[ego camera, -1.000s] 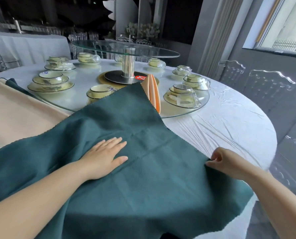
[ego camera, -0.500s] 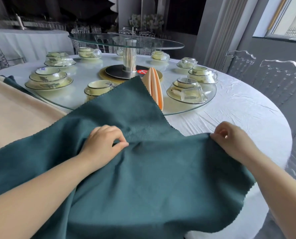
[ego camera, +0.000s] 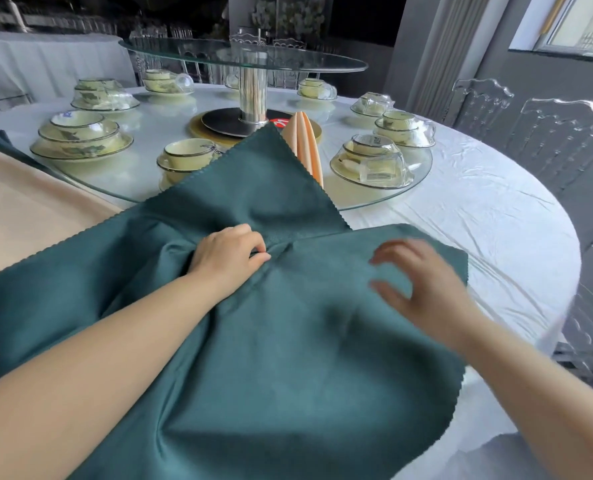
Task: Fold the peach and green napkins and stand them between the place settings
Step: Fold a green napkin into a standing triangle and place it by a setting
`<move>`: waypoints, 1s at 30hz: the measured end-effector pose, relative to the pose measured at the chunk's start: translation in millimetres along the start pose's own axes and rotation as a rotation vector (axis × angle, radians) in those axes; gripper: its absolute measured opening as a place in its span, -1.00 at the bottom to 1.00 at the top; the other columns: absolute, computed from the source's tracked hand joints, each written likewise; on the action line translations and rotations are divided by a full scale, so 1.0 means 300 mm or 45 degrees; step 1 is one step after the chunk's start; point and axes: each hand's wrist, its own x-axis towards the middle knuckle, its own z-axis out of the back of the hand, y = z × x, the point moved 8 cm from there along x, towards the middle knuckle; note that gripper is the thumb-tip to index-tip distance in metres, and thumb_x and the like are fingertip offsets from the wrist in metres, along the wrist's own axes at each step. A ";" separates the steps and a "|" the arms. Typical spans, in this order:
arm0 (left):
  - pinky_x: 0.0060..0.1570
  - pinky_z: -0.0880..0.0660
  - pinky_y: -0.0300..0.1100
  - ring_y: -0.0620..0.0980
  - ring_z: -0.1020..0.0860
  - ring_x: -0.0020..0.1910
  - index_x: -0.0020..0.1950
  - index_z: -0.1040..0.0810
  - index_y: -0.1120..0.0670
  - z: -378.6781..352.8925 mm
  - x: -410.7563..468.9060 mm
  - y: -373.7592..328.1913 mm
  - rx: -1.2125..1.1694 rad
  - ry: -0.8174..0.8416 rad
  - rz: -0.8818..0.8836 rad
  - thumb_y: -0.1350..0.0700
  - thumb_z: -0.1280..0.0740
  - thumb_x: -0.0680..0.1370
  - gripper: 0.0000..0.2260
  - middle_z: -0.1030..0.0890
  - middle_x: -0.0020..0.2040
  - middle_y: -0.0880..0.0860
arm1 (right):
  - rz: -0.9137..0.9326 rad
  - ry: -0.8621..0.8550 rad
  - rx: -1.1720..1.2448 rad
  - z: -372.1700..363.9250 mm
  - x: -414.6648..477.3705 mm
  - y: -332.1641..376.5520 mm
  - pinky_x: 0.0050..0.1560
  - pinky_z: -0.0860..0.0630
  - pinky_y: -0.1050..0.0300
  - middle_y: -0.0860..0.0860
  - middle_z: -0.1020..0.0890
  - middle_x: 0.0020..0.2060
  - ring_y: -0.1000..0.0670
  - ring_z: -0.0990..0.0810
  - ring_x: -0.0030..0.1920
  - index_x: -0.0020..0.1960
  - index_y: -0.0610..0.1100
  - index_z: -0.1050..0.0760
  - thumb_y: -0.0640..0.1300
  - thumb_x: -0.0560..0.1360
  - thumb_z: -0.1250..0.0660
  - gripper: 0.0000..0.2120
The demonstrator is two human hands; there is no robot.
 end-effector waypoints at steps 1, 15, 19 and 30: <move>-0.15 -0.23 -0.21 0.00 -0.45 0.11 0.07 -0.55 0.06 -0.002 -0.003 0.000 0.004 0.026 0.006 -0.02 -0.21 0.57 -0.78 -0.52 0.00 0.00 | 0.108 0.085 0.070 -0.015 -0.061 0.074 0.07 -0.31 0.28 -0.06 -0.60 -0.06 0.02 -0.47 0.00 -0.01 -0.08 -0.46 0.11 0.43 -0.22 -0.72; 0.30 -0.05 -0.28 -0.11 -0.40 0.20 0.21 -0.47 -0.03 0.141 -0.619 -0.141 0.060 0.104 -0.490 -0.29 -0.15 0.33 -0.45 -0.55 0.21 -0.01 | 0.347 0.184 0.059 -0.129 -0.279 0.210 0.28 -0.25 0.15 -0.03 -0.58 0.17 0.06 -0.40 0.22 0.16 -0.08 -0.48 0.31 0.48 -0.04 -0.45; 0.33 -0.09 -0.23 -0.05 -0.37 0.22 0.25 -0.37 0.01 0.084 -0.682 -0.096 0.083 0.052 -0.507 -0.20 -0.16 0.40 -0.51 -0.53 0.23 0.04 | 0.321 0.159 0.068 -0.126 -0.279 0.194 0.28 -0.29 0.16 -0.03 -0.57 0.18 0.05 -0.42 0.24 0.16 -0.14 -0.54 0.31 0.46 -0.07 -0.39; 0.09 -0.26 -0.46 -0.14 -0.51 0.03 -0.15 -0.70 0.07 0.150 -0.636 -0.080 -0.276 -0.280 -0.434 -0.18 -0.09 0.57 -0.52 -0.68 -0.08 -0.01 | 0.300 -0.442 -0.174 -0.164 -0.556 0.399 0.41 -0.11 0.06 -0.04 -0.40 0.19 -0.06 -0.29 0.31 0.09 -0.09 -0.38 0.11 0.55 -0.10 -0.70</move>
